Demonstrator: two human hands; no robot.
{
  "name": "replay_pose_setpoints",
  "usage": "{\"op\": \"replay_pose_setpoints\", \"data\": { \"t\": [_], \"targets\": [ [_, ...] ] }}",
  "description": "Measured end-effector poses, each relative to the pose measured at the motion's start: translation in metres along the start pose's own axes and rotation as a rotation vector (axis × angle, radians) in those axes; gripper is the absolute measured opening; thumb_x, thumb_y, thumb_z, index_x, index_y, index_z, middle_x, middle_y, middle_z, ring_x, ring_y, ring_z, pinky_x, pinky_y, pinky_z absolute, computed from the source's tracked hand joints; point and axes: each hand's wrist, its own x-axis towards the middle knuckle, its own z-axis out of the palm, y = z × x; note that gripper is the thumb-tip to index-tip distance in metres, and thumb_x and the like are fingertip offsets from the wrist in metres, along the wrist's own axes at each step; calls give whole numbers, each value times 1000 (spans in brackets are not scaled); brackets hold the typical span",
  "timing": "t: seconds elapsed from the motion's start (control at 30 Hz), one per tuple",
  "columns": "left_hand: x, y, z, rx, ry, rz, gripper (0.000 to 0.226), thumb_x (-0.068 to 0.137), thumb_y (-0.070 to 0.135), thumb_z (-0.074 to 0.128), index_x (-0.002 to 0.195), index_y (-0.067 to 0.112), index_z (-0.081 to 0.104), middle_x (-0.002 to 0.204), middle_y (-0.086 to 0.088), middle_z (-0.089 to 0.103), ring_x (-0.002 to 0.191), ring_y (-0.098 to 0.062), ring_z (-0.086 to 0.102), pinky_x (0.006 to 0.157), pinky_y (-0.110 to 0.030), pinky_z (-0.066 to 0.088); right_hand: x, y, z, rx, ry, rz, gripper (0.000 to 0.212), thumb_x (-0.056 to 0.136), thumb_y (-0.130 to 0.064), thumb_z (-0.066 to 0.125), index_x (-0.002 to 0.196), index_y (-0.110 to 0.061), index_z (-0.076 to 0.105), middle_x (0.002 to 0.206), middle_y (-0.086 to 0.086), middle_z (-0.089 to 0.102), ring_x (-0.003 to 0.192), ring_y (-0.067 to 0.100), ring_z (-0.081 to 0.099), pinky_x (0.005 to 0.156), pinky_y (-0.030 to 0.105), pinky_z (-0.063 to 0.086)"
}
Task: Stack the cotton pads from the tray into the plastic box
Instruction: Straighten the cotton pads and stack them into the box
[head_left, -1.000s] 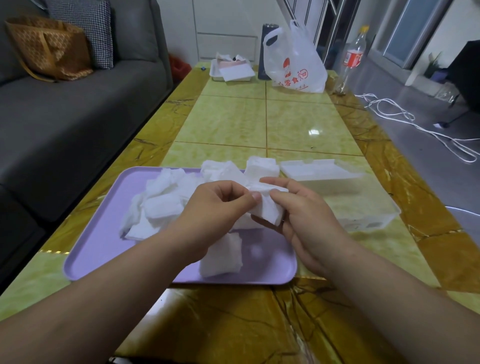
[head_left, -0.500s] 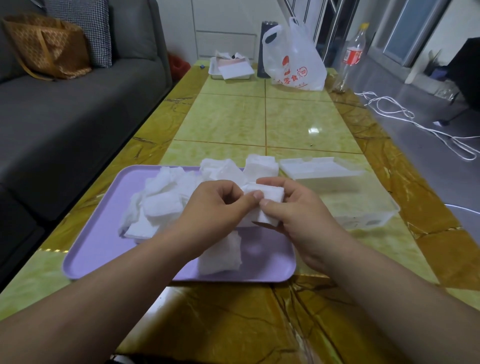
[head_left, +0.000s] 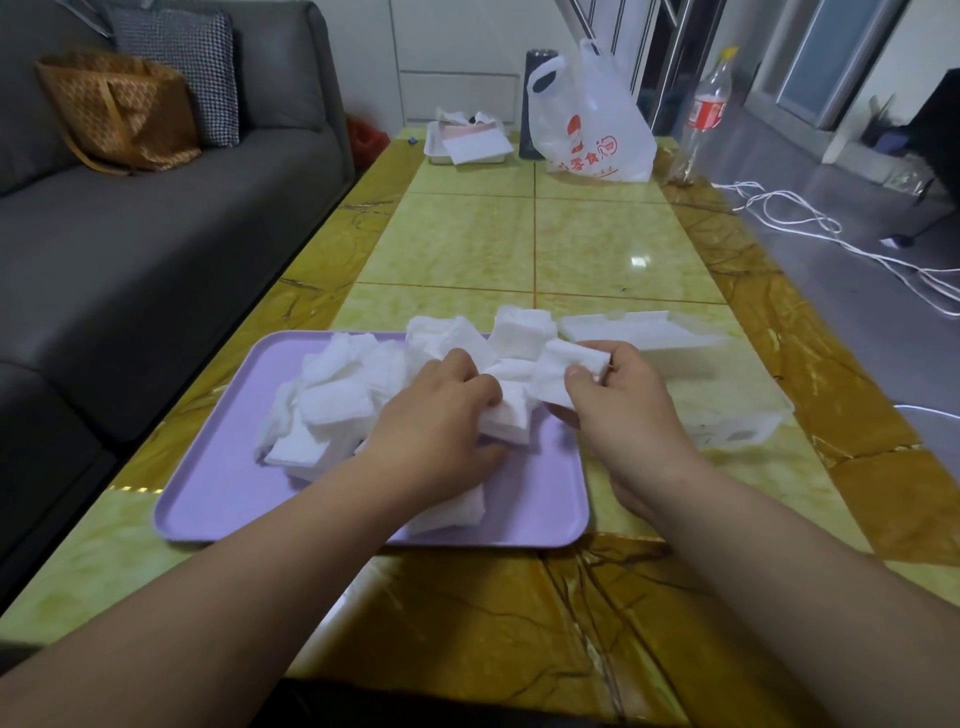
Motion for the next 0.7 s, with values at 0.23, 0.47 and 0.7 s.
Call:
{"op": "replay_pose_setpoints", "data": {
  "t": [0.23, 0.47, 0.7],
  "targets": [
    [10, 5, 3, 40, -26, -54, 38, 91, 32, 52, 129, 31, 55, 117, 5, 63, 113, -24, 54, 83, -39, 51, 2, 3, 0, -53, 33, 0, 16, 100, -15, 54, 99, -31, 59, 98, -1, 67, 98, 24, 68, 88, 48, 59],
    [5, -21, -12, -470, 215, -151, 9, 89, 34, 62, 90, 25, 63, 82, 6, 68, 80, -17, 63, 76, -40, 54, 5, 3, 0, -1, 29, -9, 14, 98, -17, 61, 104, -29, 66, 98, 1, 74, 97, 30, 72, 84, 60, 59],
    [-4, -5, -39, -1049, 37, -124, 37, 92, 1, 65, 118, 27, 72, 107, -9, 74, 86, -16, 70, 75, -31, 60, 6, 0, -3, 107, -105, -1, 14, 96, -6, 67, 105, -16, 64, 91, 2, 79, 88, 20, 77, 73, 34, 64]
  ]
}}
